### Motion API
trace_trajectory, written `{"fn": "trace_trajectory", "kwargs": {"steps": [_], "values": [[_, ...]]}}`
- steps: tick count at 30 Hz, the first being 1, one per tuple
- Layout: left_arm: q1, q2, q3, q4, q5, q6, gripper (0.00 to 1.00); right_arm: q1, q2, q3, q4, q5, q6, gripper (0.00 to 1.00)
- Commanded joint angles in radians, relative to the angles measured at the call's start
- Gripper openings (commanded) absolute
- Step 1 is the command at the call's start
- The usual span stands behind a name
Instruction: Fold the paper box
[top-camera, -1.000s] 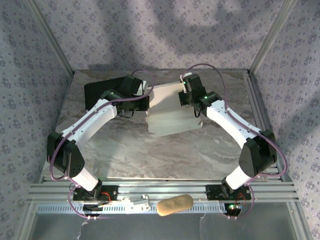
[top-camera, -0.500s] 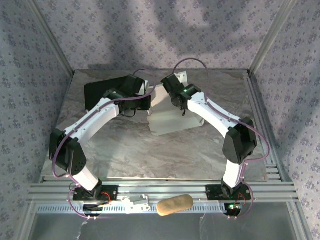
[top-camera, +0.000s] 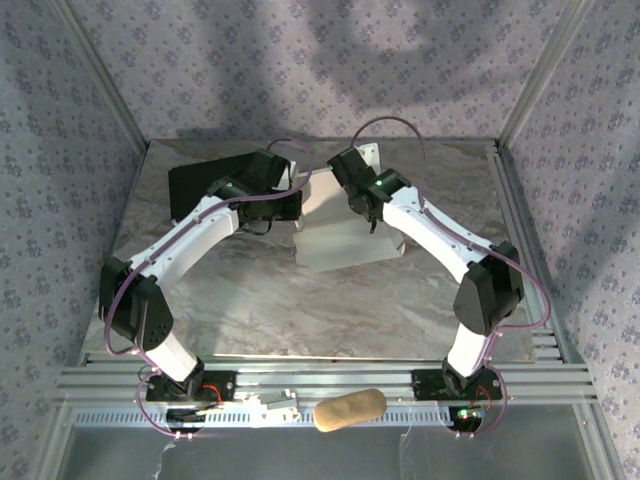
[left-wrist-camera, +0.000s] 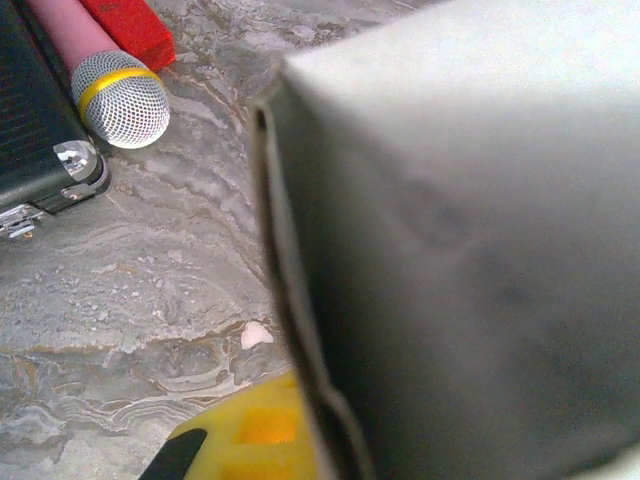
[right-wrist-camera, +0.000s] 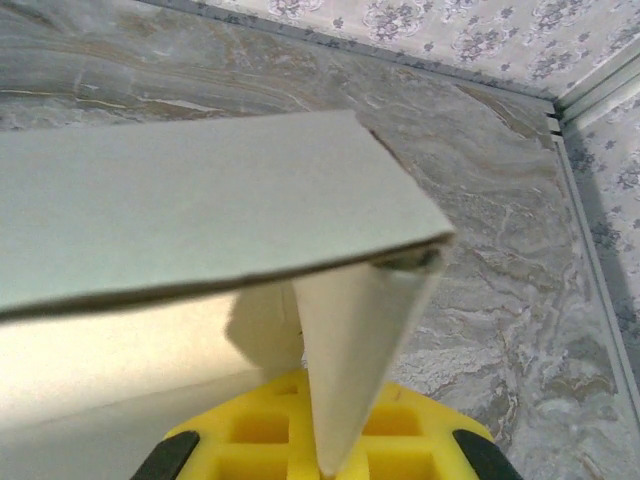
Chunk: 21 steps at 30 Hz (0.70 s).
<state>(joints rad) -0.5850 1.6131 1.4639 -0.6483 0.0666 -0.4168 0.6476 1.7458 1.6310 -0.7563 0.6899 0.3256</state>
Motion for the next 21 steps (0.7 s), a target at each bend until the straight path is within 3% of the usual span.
{"fn": "trace_trajectory", "kwargs": {"steps": [1,7,21], "values": [[-0.001,-0.025,0.043,0.004,0.008,-0.007,0.00,-0.027,-0.033,-0.024,-0.002,-0.040,-0.026,0.13],[-0.002,-0.026,0.047,0.002,0.005,-0.008,0.00,-0.049,-0.072,-0.070,0.044,-0.153,-0.035,0.25],[-0.002,-0.022,0.041,0.007,0.006,-0.007,0.00,-0.083,-0.120,-0.135,0.104,-0.314,-0.030,0.30]]}}
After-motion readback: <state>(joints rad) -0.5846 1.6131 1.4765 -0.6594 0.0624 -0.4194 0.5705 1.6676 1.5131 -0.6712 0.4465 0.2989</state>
